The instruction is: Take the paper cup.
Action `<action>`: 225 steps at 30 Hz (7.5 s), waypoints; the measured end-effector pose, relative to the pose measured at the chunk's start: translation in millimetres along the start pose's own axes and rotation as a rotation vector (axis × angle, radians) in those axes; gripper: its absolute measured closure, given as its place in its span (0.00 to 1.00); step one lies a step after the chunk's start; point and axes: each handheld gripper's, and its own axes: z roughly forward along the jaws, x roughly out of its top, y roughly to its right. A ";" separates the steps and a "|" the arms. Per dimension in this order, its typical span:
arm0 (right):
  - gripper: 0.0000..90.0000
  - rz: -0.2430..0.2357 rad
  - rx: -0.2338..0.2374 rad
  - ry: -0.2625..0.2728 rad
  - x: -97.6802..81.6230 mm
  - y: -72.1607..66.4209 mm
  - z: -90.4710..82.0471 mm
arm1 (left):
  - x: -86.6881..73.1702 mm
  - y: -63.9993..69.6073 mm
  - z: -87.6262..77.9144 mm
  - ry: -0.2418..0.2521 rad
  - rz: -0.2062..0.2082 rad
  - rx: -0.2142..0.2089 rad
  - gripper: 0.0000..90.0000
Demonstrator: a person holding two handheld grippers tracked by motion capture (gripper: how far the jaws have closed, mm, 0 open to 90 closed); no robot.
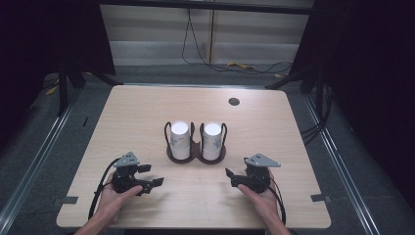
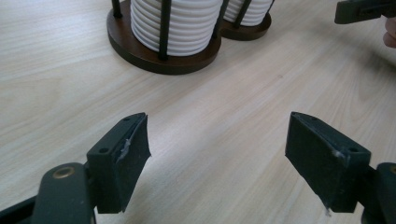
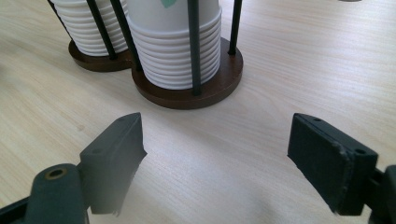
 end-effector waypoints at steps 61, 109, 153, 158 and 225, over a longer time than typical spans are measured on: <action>0.40 -0.074 0.295 -0.047 73.2 -25.5 -8.0 | 1.8 5.5 1.8 -0.044 0.029 -0.015 0.26; 0.38 -0.269 0.373 -0.110 191.5 -60.1 33.7 | 1.8 5.0 0.7 -0.039 0.028 -0.034 0.26; 0.24 -0.402 0.378 -0.513 225.7 -78.7 110.9 | 2.4 4.1 -1.9 -0.036 0.032 -0.044 0.25; 0.30 -0.416 0.385 -0.540 226.9 -82.7 119.0 | 2.4 3.7 -2.7 -0.035 0.033 -0.042 0.25; 0.41 -0.473 0.393 -0.564 245.1 -89.2 104.3 | 3.1 3.5 0.1 0.005 0.043 -0.021 0.33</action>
